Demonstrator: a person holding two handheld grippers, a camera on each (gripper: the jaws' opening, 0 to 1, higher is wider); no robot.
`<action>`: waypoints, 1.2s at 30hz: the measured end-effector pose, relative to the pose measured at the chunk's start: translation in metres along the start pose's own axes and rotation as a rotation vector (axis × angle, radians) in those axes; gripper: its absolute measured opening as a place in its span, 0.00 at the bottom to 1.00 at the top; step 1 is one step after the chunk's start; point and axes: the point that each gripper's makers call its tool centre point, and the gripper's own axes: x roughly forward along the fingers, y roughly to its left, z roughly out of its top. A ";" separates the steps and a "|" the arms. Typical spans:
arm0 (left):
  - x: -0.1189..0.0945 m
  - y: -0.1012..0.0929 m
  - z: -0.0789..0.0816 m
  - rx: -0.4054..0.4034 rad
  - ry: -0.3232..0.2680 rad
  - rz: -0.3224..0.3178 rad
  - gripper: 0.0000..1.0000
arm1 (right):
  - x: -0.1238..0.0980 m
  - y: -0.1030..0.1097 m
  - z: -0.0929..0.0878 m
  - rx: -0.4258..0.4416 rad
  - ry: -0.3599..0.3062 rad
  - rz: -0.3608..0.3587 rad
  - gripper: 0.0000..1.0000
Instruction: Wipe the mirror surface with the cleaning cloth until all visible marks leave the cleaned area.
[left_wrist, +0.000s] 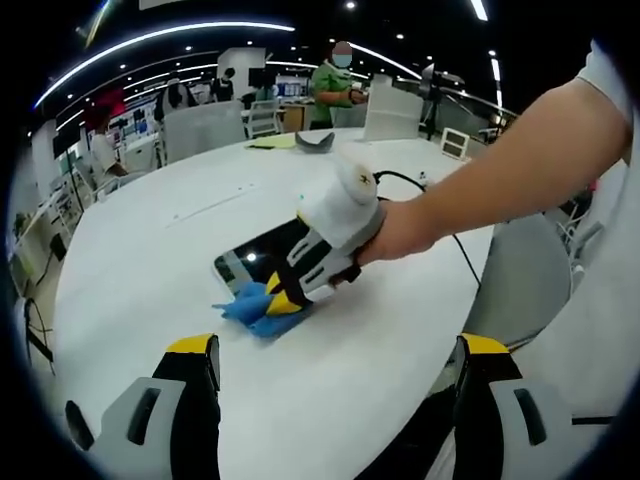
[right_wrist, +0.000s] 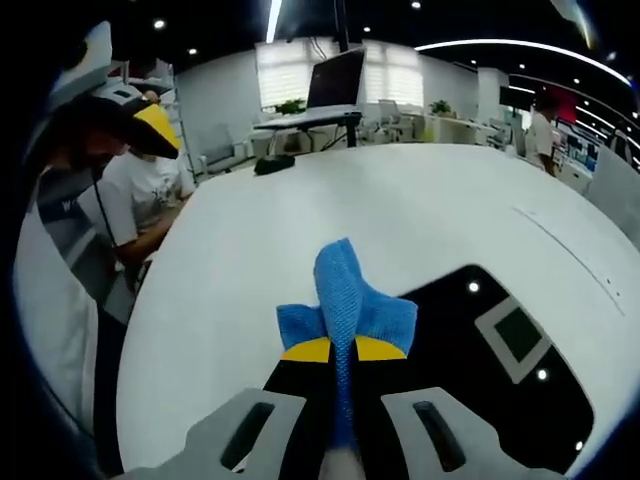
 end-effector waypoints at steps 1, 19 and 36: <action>0.000 -0.001 0.001 0.001 0.001 0.001 0.99 | -0.001 0.001 -0.001 -0.004 0.000 0.002 0.01; 0.008 -0.025 0.012 0.003 -0.001 0.009 0.99 | -0.026 -0.010 -0.021 0.017 -0.009 0.000 0.01; 0.016 -0.042 0.012 0.012 0.026 0.025 0.99 | -0.056 -0.023 -0.043 0.039 -0.017 -0.025 0.01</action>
